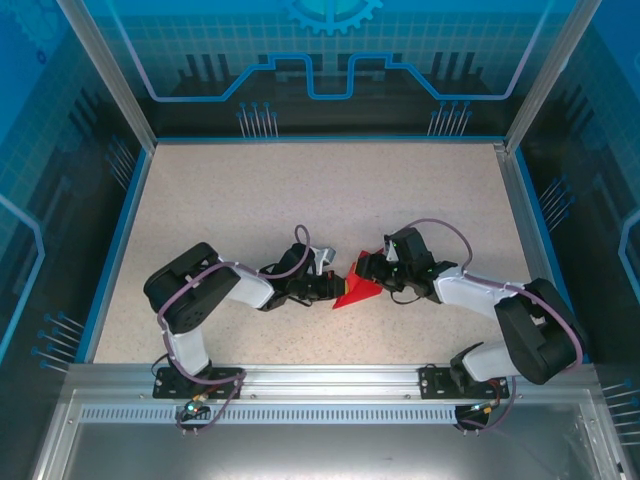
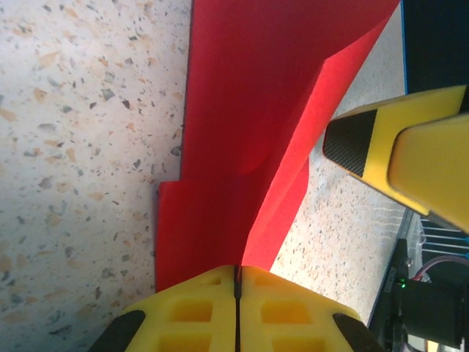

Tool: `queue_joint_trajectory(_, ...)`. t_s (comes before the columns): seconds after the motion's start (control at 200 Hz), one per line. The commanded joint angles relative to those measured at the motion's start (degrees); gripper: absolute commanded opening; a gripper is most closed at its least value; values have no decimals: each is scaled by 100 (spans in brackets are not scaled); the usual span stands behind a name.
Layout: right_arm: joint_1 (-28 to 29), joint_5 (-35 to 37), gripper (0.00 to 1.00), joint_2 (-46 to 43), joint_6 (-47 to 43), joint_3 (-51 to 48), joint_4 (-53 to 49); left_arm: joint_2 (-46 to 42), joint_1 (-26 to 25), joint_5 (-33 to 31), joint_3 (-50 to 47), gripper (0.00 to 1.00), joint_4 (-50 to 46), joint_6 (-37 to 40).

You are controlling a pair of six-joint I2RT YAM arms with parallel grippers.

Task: Fold a paper plane with a square sheet of paper (pick it up from the middle)
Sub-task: Fourth fold the wing at the center of the table.

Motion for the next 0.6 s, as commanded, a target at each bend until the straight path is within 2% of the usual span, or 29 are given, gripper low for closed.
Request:
queue_joint_trajectory(0.0,-83,-89,53,91,-152,-18,-126,130,50,133,33,9,395,-392)
queue_joint_trajectory(0.225,-74,-170,53,457,-194,154,-100,262,64,273,68,9,592,-732)
queue_joint_trajectory(0.595,-74,-75,56,862,-164,430,-292,403,110,452,182,9,521,-868)
